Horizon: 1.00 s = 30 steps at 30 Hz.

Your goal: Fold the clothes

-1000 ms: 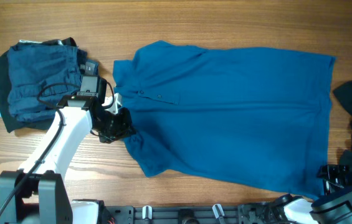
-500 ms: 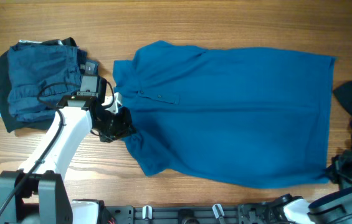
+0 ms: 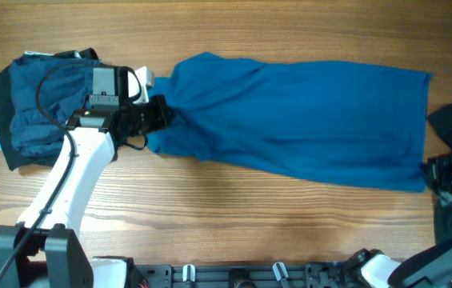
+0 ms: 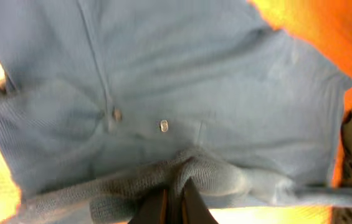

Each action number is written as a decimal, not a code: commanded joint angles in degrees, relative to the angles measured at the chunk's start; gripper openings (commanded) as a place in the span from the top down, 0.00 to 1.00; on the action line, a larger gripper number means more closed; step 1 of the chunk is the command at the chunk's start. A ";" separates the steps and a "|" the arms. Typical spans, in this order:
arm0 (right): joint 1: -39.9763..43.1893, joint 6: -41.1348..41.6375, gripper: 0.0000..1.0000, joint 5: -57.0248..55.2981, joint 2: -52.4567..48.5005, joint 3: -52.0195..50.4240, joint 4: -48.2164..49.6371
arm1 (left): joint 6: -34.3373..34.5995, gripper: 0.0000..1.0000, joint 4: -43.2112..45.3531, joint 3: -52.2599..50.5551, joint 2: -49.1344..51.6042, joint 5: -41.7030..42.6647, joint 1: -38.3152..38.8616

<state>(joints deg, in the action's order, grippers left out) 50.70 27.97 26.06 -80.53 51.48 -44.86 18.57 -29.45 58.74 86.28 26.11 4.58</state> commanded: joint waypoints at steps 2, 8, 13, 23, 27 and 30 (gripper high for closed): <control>-3.91 9.05 0.96 0.87 -0.85 0.79 8.50 | -2.93 0.96 5.81 0.85 -0.17 -6.25 0.09; -5.60 11.19 0.96 0.55 -5.07 0.79 14.14 | -3.69 0.91 7.23 0.85 2.14 -6.54 0.09; -6.10 5.86 0.40 3.85 -8.41 0.79 18.16 | -4.92 0.28 3.89 0.85 3.21 -10.19 0.07; -6.86 -14.14 0.34 17.99 -8.02 2.78 8.09 | -5.55 0.27 -3.52 7.69 2.32 -3.19 0.07; -11.78 -22.36 0.31 19.06 -7.52 10.71 -0.70 | -10.03 0.28 -10.78 20.44 3.45 -1.33 0.81; -18.60 -23.21 0.27 18.64 -7.54 18.08 -2.60 | -13.62 0.26 -13.77 31.23 8.31 -4.59 2.19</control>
<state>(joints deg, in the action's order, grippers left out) 37.71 10.57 41.76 -88.31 62.70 -47.18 10.79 -41.74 80.23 90.11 22.00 5.30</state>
